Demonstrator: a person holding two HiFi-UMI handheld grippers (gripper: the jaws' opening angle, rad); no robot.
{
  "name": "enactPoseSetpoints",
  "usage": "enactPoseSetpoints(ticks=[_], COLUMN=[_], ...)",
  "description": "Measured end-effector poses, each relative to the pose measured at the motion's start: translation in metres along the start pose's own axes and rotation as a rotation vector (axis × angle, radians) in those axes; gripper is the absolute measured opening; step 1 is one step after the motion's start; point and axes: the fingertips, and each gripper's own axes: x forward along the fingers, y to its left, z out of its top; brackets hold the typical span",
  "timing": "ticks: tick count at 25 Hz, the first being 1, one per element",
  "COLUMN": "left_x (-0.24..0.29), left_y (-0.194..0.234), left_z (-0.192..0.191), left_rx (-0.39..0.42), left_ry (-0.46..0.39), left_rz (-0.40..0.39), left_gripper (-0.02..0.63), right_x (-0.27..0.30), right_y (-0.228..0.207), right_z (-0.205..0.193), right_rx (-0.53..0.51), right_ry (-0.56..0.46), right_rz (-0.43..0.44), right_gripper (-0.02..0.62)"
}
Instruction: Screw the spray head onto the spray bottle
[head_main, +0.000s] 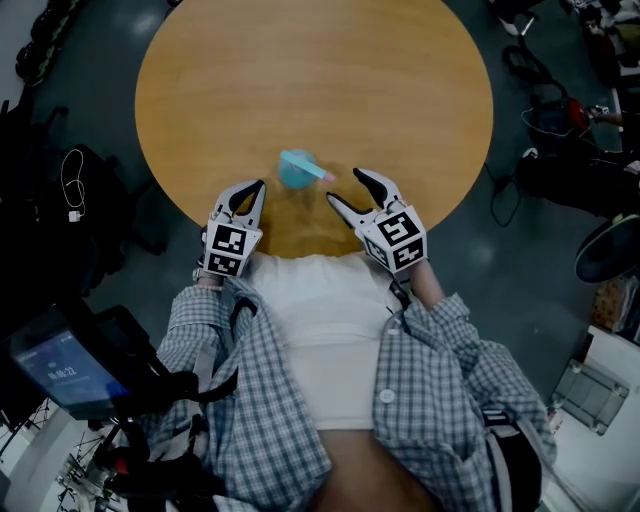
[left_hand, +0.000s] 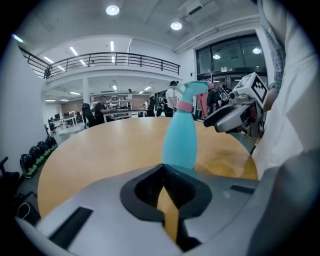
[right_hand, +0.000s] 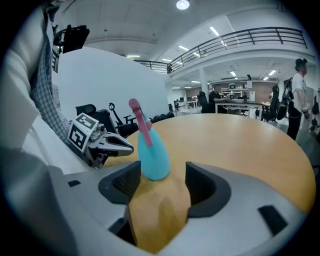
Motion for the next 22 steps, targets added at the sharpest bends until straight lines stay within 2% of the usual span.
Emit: enactPoseSetpoints(ticks=[3,6,7,14,22], left_x=[-0.004,-0.006,-0.006,-0.007,-0.006], left_y=[-0.001,-0.002,-0.002,-0.008,-0.009], left_z=[0.005,0.009,0.009,0.010,0.007], left_rx=[-0.017,-0.031,-0.031,-0.029,-0.035], left_ry=[-0.023,-0.039,-0.040,-0.041,-0.039], left_rz=[-0.004,-0.001,-0.002,-0.014,-0.018], left_gripper=[0.006,0.006,0.006,0.006,0.006], right_x=[-0.004,-0.006,-0.007,-0.005,-0.001], right_y=[0.000,-0.007,-0.009,-0.009,-0.004], right_z=[0.003,0.005,0.005,0.004,0.000], right_rx=[-0.025,-0.047,-0.046,-0.014,-0.030], right_ry=[-0.021,-0.036,-0.040,-0.046,-0.023], right_rz=[0.014,-0.030,-0.040,-0.030,-0.010], right_gripper=[0.196,0.014,0.000,-0.005,-0.006])
